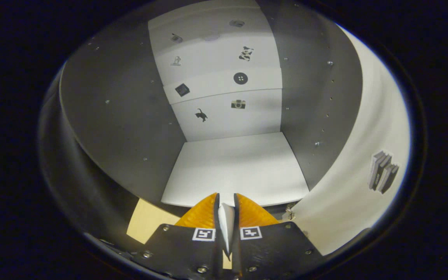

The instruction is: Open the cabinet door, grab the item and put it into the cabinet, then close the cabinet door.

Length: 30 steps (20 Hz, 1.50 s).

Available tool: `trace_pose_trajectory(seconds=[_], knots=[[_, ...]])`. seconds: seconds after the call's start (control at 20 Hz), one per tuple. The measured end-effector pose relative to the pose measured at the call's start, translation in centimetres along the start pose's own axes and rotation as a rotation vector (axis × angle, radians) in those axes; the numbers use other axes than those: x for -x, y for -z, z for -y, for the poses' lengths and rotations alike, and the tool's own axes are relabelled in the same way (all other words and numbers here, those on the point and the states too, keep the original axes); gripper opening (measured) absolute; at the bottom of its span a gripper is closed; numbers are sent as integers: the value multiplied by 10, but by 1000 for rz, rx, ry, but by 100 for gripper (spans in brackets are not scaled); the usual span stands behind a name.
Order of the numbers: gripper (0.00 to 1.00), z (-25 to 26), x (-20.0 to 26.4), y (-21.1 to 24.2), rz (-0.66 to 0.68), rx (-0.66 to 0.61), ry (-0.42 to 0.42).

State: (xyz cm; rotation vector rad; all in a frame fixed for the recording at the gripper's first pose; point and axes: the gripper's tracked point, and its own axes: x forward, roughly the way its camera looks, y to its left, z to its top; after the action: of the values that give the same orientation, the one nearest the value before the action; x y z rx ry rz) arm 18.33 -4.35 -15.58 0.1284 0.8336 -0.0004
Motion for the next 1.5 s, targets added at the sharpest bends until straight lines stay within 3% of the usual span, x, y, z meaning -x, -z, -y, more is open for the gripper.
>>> trace_pose_trajectory(seconds=[0.3,0.7,0.9,1.0,1.15,1.25,1.35,1.5], knots=[[9,17,-48,-3,-65,76,71],[9,13,-86,-2,-164,92,56],[24,14,-92,-8,-134,80,55],[25,15,-88,-13,-103,81,50],[45,12,-85,-21,-45,82,32],[51,11,-78,-28,3,78,19],[64,5,-68,-37,60,64,-8],[99,4,-50,-49,162,56,-9]])
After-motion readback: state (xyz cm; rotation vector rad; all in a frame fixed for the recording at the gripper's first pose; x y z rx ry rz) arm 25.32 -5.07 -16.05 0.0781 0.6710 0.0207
